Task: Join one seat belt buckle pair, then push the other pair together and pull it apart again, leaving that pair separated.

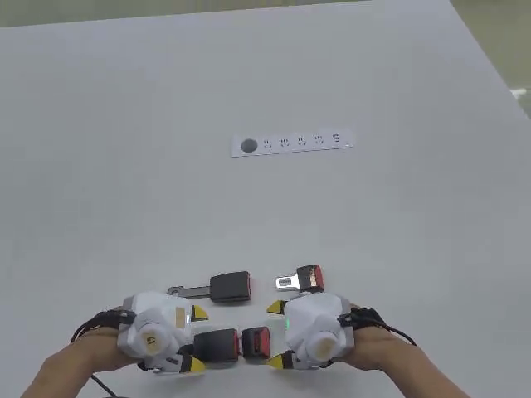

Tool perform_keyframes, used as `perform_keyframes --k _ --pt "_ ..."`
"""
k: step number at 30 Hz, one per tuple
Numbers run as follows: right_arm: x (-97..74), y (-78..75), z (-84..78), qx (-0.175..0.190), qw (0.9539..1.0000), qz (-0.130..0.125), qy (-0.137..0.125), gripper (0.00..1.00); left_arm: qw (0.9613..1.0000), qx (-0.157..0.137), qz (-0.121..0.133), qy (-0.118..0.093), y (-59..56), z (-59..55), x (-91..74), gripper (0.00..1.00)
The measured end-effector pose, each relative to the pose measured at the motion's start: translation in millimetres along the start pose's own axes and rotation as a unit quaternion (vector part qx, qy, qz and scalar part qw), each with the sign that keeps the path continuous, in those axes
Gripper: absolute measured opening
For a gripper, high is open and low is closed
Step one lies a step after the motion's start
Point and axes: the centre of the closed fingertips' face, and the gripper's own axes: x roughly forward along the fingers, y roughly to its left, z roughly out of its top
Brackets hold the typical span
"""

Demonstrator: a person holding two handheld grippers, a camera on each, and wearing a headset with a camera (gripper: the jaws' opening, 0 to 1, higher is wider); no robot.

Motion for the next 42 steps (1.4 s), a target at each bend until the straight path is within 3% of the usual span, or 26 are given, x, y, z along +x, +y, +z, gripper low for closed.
perform_keyframes --k 3,10,16,24,35,42 --pt "-6.3 -6.7 -0.7 0.001 1.0 -0.007 0.002 0.5 0.9999 -0.006 0.007 -0.008 5.1 2.4 -2.4 0.48" --pt "-14.1 -29.1 -11.9 0.009 0.9996 -0.026 -0.001 0.52 0.9991 -0.018 0.028 -0.025 30.7 5.3 -7.1 0.49" --pt "-18.8 -45.6 -24.9 0.018 0.999 -0.04 0.001 0.52 0.9985 -0.022 0.038 -0.032 43.6 18.8 -7.3 0.5" --pt "-27.7 -60.5 -32.9 0.013 0.9986 -0.052 0.001 0.51 0.9978 -0.027 0.047 -0.038 67.3 18.9 -2.5 0.5" --pt "-36.8 -78.1 -45.4 0.005 0.9983 -0.056 0.014 0.47 0.9982 -0.031 0.043 -0.026 79.9 22.2 12.2 0.49" --pt "-40.4 -85.2 -54.9 0.006 0.9981 -0.052 0.031 0.45 0.9985 -0.035 0.039 -0.016 87.6 14.4 19.6 0.46"
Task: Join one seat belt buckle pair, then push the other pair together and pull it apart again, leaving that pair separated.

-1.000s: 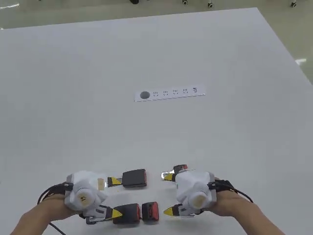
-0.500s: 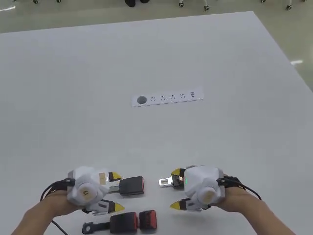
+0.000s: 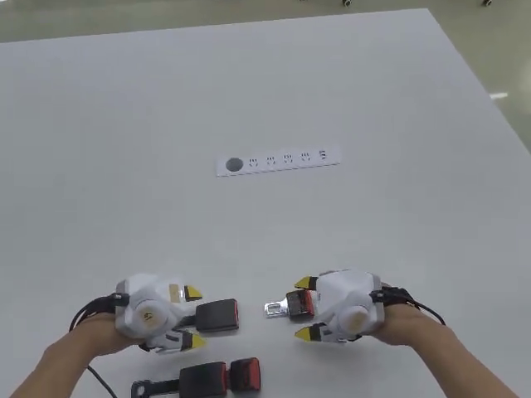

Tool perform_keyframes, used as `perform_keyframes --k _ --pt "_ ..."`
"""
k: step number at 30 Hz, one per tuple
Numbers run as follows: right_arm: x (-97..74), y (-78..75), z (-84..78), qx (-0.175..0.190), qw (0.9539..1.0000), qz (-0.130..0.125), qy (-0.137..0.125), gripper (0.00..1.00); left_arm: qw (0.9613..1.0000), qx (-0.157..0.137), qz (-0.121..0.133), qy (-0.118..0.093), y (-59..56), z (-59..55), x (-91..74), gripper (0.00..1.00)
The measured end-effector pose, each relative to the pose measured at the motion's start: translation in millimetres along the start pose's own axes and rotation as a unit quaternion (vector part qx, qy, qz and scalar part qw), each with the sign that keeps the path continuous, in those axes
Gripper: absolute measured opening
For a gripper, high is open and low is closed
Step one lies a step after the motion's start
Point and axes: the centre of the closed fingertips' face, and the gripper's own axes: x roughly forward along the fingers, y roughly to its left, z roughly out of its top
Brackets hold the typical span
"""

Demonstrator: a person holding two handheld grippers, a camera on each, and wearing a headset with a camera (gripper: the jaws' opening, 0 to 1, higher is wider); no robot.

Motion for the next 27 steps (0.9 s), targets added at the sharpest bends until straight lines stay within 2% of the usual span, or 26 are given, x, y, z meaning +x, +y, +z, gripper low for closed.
perform_keyframes --k 5,8,13,19,22,25,27 --pt "0.7 -3.4 -6.6 -0.006 0.9999 0.007 0.009 0.42 0.9999 0.0 -0.011 0.008 0.8 6.2 4.4 0.43" --pt "7.1 -5.0 -15.0 -0.009 0.9996 0.018 0.017 0.41 0.9998 0.001 -0.017 0.013 1.0 4.0 9.3 0.41" --pt "12.3 -8.0 -19.3 -0.006 0.9994 0.026 0.021 0.39 0.9994 0.004 -0.03 0.019 1.4 4.9 13.8 0.38" --pt "17.0 -9.3 -24.3 -0.009 0.999 0.035 0.028 0.36 0.9986 0.008 -0.041 0.032 -0.6 -1.9 20.0 0.36" --pt "23.4 -13.0 -30.0 -0.013 0.9988 0.034 0.032 0.34 0.9987 0.003 -0.041 0.028 2.4 -3.8 20.5 0.34" --pt "22.2 -11.6 -29.9 -0.021 0.9984 0.037 0.036 0.32 0.9987 0.004 -0.043 0.025 3.9 -6.7 21.2 0.33" --pt "21.4 -10.9 -28.6 -0.021 0.9984 0.039 0.036 0.32 0.9987 0.004 -0.043 0.025 3.8 -4.8 21.5 0.33"
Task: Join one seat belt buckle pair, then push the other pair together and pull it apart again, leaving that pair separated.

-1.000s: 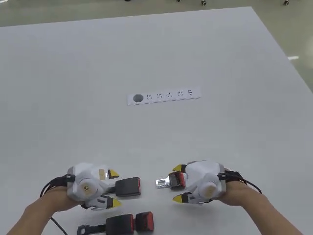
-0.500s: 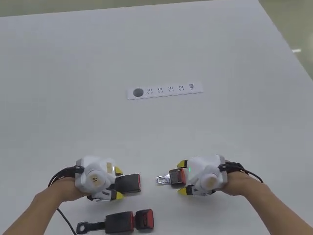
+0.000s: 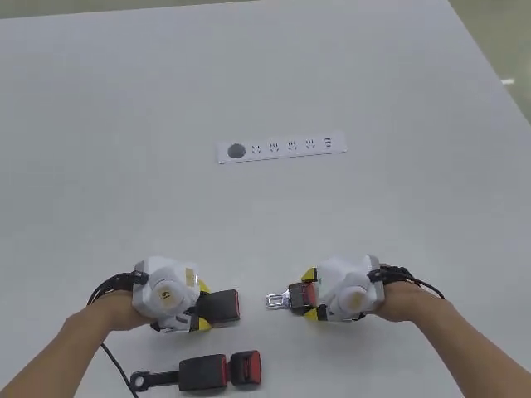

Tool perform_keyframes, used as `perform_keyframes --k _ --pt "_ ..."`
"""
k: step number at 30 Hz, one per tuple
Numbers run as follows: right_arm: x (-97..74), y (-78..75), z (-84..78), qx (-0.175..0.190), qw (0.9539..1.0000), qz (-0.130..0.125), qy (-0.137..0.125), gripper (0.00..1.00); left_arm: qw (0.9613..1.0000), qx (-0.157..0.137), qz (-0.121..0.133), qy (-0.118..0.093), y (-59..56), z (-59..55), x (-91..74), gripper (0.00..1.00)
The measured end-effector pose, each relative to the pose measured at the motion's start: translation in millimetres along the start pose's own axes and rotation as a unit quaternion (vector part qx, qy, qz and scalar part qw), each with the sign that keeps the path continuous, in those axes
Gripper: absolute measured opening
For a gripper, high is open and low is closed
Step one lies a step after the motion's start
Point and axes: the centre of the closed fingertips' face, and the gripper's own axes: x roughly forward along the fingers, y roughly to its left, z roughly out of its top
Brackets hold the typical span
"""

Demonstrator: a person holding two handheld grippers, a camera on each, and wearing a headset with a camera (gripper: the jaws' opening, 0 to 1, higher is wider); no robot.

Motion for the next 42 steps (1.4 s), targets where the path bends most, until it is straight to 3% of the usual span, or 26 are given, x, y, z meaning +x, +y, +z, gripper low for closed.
perform_keyframes --k 9,27,42 --pt "-3.8 3.1 3.5 -0.016 0.9999 0.007 0.0 0.32 1.0 -0.001 -0.002 0.0 0.2 -2.3 2.0 0.33" --pt "-0.7 1.3 3.0 -0.009 0.9999 0.007 0.001 0.31 0.9999 0.006 0.001 0.009 -1.0 -2.1 0.5 0.32" --pt "5.3 2.0 20.1 -0.01 0.9999 0.006 -0.006 0.31 0.9999 0.003 0.001 0.012 2.2 -6.0 2.1 0.32"
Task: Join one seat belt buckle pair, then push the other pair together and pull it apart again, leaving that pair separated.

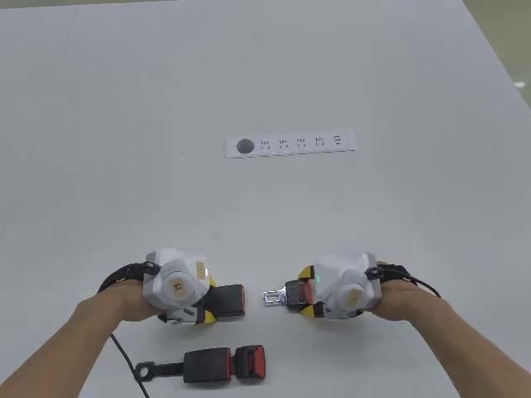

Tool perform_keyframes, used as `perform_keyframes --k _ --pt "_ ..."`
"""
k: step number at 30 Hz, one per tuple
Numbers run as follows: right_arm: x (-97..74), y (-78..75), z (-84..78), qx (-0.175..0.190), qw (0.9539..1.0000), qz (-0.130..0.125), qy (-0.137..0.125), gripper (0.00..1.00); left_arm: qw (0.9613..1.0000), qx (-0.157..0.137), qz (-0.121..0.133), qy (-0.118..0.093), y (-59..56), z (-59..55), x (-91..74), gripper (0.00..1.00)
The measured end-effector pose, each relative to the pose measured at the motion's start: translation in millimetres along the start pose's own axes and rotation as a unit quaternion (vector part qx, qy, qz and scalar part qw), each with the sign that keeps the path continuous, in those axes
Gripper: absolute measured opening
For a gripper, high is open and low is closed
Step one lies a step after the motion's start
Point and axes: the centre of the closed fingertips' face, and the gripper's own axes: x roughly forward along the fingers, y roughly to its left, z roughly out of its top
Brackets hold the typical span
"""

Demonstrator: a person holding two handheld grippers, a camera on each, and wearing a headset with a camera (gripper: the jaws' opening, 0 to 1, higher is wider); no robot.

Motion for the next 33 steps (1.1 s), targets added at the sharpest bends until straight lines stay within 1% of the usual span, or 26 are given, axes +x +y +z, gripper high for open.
perform_keyframes --k 6,19,24,29,33 --pt "3.9 -0.9 4.2 0.001 1.0 -0.003 -0.001 0.31 1.0 0.0 0.0 0.002 -1.5 2.2 -0.7 0.32" --pt "16.0 -1.1 17.1 0.001 1.0 -0.007 -0.006 0.31 1.0 -0.003 0.002 0.002 -1.6 1.8 0.0 0.32" --pt "23.1 -3.7 17.5 0.004 0.9999 -0.008 -0.009 0.31 1.0 -0.004 0.002 0.002 -2.3 2.2 -0.1 0.32" --pt "30.2 -2.8 19.2 0.005 0.9999 -0.008 -0.012 0.31 1.0 -0.005 0.002 0.002 -2.2 2.9 -0.8 0.32" --pt "31.1 -2.5 18.5 0.005 0.9999 -0.009 -0.01 0.31 1.0 -0.007 0.003 0.001 -2.8 3.4 -0.7 0.32"
